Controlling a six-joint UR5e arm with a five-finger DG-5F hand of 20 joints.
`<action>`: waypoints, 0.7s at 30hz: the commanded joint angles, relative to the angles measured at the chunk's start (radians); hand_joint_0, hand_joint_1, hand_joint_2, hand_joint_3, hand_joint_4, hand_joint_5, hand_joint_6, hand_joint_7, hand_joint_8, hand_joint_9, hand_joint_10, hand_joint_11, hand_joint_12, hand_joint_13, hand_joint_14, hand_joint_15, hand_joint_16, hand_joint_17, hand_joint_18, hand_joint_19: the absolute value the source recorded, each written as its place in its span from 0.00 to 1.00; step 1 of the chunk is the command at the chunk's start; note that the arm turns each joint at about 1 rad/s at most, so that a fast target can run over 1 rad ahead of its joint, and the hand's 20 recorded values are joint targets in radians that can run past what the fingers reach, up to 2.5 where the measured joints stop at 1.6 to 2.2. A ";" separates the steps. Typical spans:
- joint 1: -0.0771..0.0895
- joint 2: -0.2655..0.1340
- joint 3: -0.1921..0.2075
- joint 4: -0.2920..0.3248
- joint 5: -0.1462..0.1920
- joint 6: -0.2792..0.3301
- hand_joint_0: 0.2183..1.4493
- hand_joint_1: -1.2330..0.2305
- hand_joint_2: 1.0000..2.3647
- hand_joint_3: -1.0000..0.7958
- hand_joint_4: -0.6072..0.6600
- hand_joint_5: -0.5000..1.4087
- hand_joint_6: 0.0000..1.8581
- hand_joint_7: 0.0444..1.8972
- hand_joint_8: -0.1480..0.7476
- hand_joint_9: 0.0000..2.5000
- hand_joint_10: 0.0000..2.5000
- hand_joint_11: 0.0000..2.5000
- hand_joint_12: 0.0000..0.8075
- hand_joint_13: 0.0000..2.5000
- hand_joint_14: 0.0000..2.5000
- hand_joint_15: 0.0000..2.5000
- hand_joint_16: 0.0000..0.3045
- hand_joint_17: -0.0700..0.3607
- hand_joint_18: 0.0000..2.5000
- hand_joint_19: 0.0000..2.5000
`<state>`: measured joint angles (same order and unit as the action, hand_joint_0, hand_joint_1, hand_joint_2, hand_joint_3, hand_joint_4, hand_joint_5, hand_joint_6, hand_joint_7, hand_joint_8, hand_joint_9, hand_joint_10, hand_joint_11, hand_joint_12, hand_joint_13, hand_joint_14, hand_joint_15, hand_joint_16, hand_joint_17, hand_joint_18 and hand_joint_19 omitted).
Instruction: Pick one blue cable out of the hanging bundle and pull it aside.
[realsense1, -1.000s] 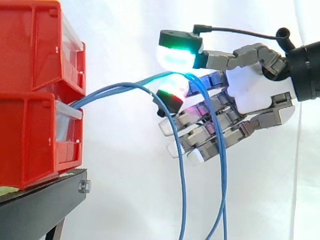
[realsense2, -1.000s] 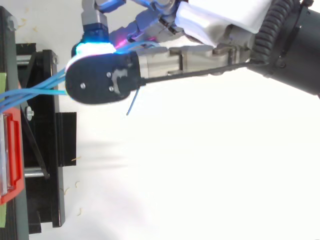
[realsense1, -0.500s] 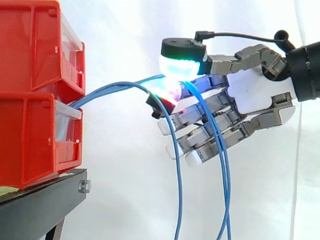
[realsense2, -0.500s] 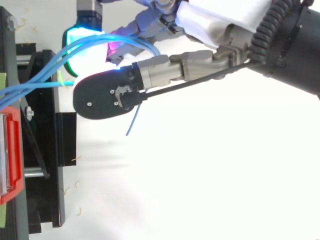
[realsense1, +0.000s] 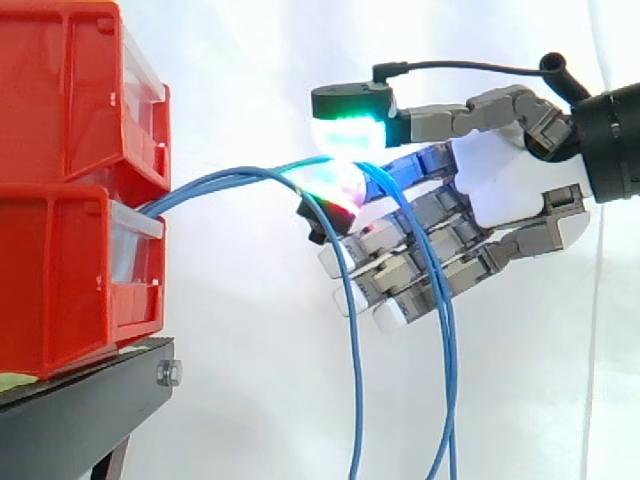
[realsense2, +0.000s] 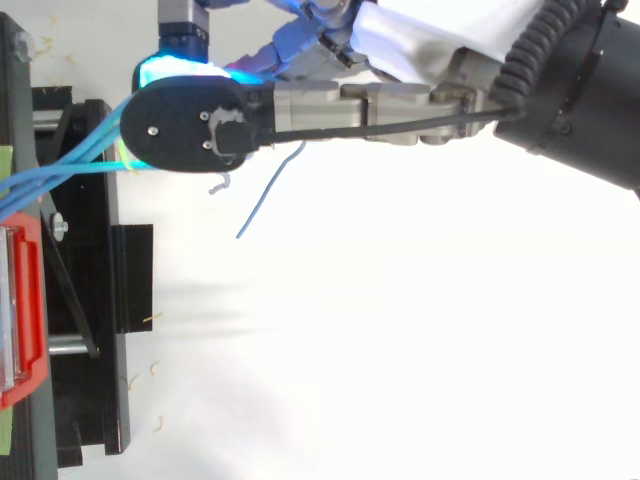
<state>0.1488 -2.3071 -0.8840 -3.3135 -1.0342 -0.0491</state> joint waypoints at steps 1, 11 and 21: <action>0.000 0.000 -0.001 -0.001 0.000 0.000 0.29 0.47 0.00 0.49 0.52 0.22 0.32 0.75 0.50 0.36 0.00 0.17 0.56 0.28 0.01 0.19 0.22 0.52 0.22 0.21; 0.000 0.000 -0.001 0.000 0.000 0.000 0.17 0.54 0.00 0.28 0.55 0.21 0.35 0.69 0.51 0.34 0.01 0.18 0.57 0.27 0.01 0.19 0.22 0.52 0.21 0.22; 0.000 0.002 0.000 0.000 -0.001 0.000 0.24 0.56 0.40 0.52 0.57 0.21 0.36 0.66 0.55 0.37 0.00 0.17 0.60 0.29 0.01 0.19 0.24 0.55 0.24 0.21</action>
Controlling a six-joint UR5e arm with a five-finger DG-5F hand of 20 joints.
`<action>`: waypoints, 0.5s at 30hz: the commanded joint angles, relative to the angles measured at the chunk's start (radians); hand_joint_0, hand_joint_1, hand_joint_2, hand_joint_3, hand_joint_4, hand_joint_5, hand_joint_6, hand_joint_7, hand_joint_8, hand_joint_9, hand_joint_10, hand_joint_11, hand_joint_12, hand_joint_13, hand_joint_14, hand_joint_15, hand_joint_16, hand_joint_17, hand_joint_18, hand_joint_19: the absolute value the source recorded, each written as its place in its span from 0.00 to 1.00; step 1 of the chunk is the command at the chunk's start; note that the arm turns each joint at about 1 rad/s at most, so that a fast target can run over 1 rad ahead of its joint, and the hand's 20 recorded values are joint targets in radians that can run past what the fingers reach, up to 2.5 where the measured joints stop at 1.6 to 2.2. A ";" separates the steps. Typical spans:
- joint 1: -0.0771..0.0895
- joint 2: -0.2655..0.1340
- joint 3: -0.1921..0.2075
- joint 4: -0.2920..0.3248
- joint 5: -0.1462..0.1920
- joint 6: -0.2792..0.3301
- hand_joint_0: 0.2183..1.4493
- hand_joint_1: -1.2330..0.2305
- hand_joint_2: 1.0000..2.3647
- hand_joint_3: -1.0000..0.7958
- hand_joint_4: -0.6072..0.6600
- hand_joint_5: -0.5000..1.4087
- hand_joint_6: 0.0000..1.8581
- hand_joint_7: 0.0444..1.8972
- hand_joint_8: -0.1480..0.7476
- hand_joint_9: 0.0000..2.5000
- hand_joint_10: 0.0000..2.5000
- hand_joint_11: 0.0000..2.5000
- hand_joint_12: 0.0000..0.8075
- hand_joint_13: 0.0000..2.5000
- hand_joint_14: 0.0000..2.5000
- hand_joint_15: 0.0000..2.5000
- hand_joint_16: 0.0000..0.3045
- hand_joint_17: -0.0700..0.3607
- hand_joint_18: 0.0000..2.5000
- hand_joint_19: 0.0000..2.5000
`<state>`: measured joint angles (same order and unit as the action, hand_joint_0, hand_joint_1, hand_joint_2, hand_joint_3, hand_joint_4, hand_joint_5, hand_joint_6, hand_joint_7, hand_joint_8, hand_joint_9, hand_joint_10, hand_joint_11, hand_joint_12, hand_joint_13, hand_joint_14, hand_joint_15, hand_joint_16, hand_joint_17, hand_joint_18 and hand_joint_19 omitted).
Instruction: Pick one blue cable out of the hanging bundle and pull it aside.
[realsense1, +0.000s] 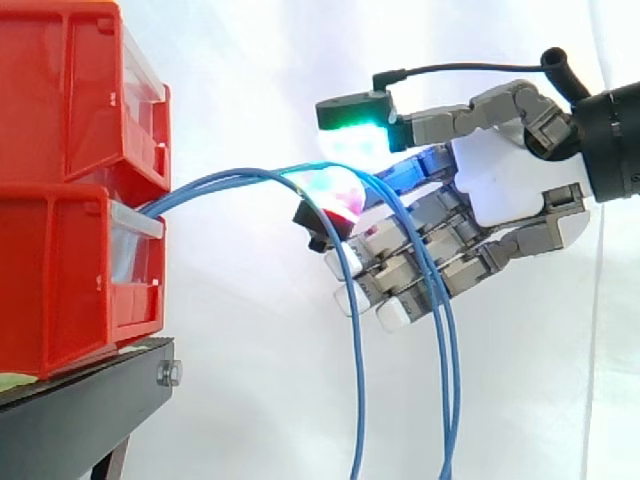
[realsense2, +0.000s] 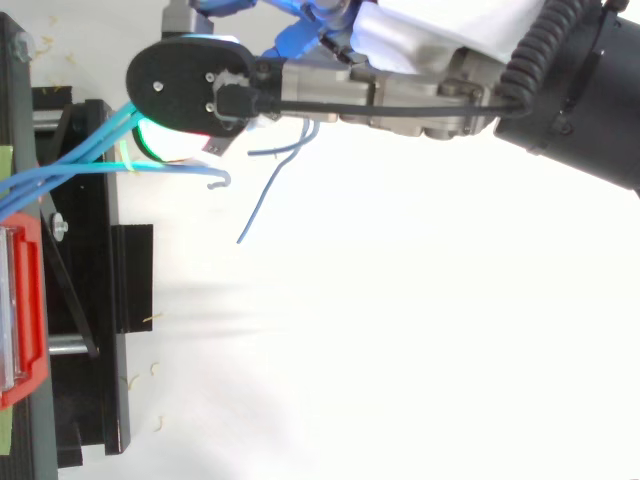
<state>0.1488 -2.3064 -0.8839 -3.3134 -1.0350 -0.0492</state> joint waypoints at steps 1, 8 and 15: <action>0.000 0.001 0.000 0.000 0.000 0.000 0.23 0.54 0.44 0.53 0.58 0.21 0.36 0.66 0.56 0.38 0.00 0.17 0.60 0.29 0.01 0.19 0.24 0.55 0.25 0.21; 0.000 0.001 0.000 0.000 0.000 0.000 0.38 0.26 0.02 0.65 0.59 0.15 0.48 0.69 0.50 0.32 0.01 0.23 0.54 0.27 0.01 0.20 0.21 0.50 0.23 0.21; 0.000 -0.001 0.000 0.000 0.000 0.000 0.38 0.22 0.01 0.47 0.58 0.13 0.48 0.69 0.45 0.24 0.01 0.22 0.50 0.24 0.01 0.19 0.19 0.47 0.21 0.20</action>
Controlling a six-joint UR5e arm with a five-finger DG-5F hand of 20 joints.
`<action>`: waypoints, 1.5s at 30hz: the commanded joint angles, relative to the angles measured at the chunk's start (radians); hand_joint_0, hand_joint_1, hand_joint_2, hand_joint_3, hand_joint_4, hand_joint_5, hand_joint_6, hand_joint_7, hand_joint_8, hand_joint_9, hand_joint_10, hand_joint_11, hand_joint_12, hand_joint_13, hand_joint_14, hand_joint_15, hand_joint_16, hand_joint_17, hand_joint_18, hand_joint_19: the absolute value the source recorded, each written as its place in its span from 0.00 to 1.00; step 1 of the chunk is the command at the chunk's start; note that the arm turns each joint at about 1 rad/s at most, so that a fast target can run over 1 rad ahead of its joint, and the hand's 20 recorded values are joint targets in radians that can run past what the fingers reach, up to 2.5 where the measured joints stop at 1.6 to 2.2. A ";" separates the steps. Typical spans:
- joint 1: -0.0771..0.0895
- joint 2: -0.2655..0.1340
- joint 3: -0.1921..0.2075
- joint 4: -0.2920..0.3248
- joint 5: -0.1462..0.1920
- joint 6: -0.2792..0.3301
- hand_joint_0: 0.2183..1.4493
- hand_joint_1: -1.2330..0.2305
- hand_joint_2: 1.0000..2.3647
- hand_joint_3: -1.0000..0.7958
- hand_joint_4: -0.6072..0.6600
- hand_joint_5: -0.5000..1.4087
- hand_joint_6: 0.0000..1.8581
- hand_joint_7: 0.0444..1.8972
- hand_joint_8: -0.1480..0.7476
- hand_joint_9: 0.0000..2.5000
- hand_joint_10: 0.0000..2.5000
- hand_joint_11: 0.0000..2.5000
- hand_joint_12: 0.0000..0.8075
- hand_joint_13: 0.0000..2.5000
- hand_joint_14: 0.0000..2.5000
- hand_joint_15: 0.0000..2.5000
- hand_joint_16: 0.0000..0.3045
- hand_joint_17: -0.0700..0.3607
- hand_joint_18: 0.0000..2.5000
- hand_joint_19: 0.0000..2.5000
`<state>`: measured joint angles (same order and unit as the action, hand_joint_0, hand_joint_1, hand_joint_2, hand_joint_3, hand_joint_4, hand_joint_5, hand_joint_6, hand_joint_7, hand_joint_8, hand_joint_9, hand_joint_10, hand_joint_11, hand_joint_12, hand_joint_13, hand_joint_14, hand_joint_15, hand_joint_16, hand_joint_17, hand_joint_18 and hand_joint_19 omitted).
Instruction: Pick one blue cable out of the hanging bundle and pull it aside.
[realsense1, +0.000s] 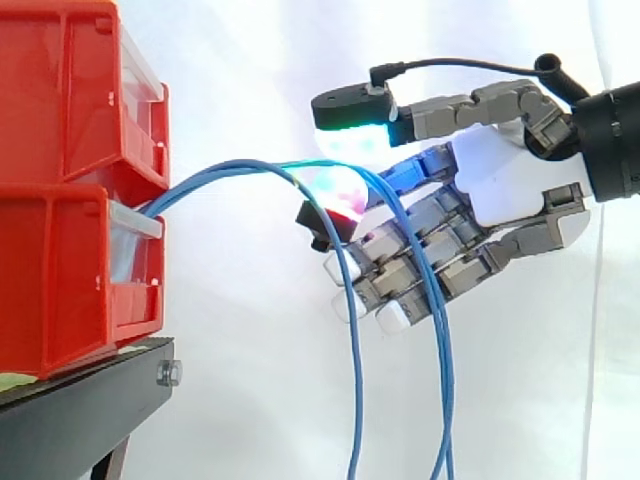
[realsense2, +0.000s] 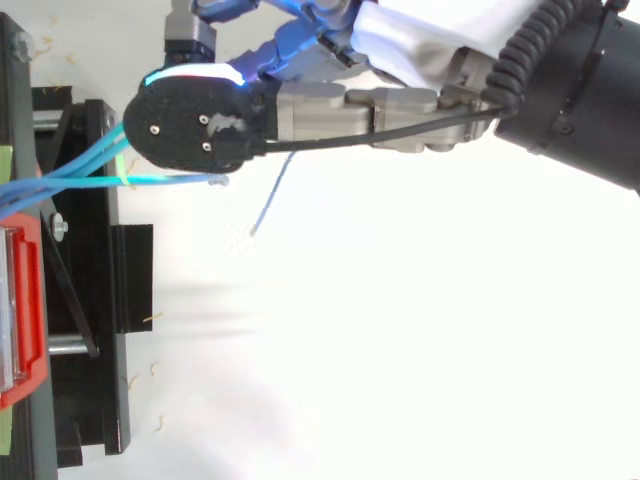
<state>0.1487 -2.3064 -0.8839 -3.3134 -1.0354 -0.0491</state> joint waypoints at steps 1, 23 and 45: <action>0.000 0.001 -0.001 0.000 0.000 0.000 0.38 0.22 0.01 0.44 0.58 0.13 0.48 0.69 0.45 0.25 0.01 0.22 0.50 0.24 0.01 0.19 0.19 0.47 0.21 0.20; 0.000 0.001 0.000 -0.011 -0.002 0.000 0.36 0.21 0.00 0.28 0.50 0.16 0.46 0.69 0.36 0.28 0.01 0.19 0.46 0.24 0.01 0.18 0.16 0.41 0.20 0.19; 0.000 0.001 0.000 -0.011 -0.002 0.000 0.30 0.35 0.02 0.47 0.54 0.17 0.42 0.70 0.46 0.31 0.01 0.20 0.51 0.25 0.01 0.19 0.18 0.45 0.20 0.22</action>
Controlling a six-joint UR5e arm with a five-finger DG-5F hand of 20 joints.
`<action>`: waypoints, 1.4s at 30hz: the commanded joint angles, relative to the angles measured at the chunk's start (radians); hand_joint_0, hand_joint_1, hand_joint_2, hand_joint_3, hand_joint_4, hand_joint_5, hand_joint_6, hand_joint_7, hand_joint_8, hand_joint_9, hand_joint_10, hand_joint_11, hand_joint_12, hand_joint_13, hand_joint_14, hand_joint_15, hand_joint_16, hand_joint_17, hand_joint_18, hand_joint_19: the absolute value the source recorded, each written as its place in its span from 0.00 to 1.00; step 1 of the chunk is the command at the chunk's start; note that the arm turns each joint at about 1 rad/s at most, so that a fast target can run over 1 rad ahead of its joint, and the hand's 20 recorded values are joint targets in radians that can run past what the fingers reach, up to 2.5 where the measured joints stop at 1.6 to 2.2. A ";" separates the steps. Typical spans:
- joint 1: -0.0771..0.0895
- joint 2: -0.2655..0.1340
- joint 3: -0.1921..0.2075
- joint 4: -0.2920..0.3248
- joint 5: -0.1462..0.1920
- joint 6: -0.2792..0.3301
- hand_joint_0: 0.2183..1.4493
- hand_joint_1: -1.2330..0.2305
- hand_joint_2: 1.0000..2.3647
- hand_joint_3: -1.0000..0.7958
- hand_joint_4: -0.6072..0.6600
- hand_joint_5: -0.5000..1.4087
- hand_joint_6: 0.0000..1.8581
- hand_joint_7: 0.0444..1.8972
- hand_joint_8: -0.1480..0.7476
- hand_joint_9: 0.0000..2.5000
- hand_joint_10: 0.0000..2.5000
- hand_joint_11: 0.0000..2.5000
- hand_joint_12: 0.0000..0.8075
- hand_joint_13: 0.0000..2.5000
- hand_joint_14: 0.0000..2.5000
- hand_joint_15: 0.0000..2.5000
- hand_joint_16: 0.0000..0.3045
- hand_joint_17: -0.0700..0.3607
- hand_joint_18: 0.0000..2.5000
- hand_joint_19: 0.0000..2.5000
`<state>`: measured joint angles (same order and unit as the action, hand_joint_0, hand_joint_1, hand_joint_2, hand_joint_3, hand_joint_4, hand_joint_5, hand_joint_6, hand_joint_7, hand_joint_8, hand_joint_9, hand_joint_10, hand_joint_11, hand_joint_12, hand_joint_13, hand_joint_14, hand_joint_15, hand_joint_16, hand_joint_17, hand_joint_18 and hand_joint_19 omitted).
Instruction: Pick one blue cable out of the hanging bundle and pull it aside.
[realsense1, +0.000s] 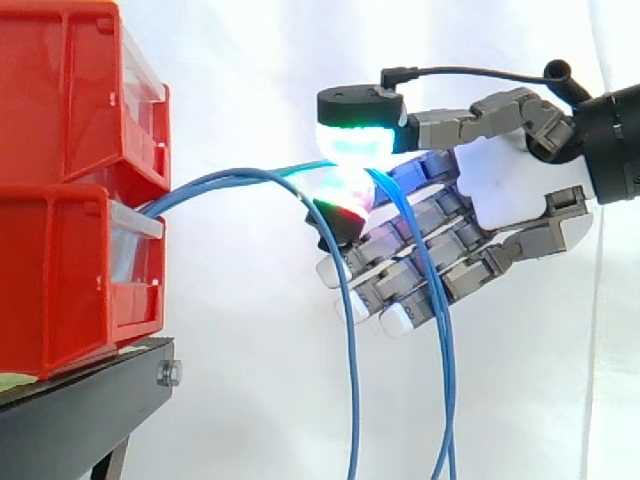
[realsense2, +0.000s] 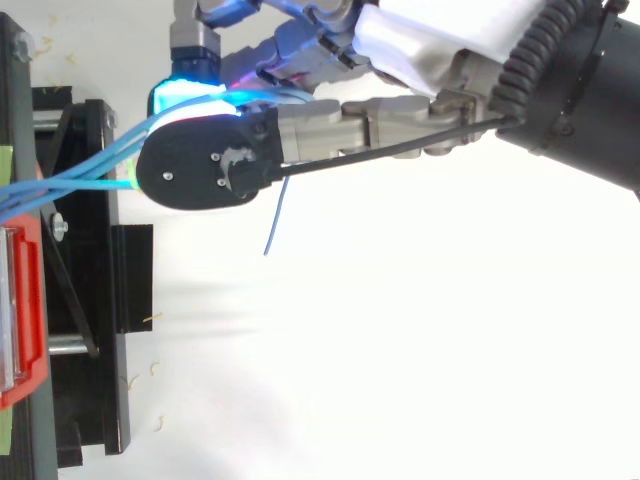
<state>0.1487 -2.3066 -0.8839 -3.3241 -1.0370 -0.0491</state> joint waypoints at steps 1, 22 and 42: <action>0.000 0.000 0.000 0.000 0.000 0.000 0.31 0.34 0.02 0.51 0.55 0.17 0.43 0.74 0.46 0.30 0.01 0.20 0.51 0.25 0.01 0.19 0.18 0.45 0.21 0.22; 0.000 0.001 0.002 0.000 0.000 0.000 0.19 0.50 0.00 0.28 0.56 0.18 0.42 0.63 0.50 0.33 0.01 0.19 0.56 0.27 0.01 0.19 0.22 0.51 0.24 0.22; 0.000 0.001 0.002 0.000 -0.002 0.000 0.34 0.30 0.02 0.49 0.55 0.16 0.44 0.62 0.44 0.30 0.01 0.20 0.50 0.26 0.01 0.19 0.19 0.46 0.21 0.22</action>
<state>0.1488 -2.3067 -0.8821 -3.3242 -1.0372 -0.0491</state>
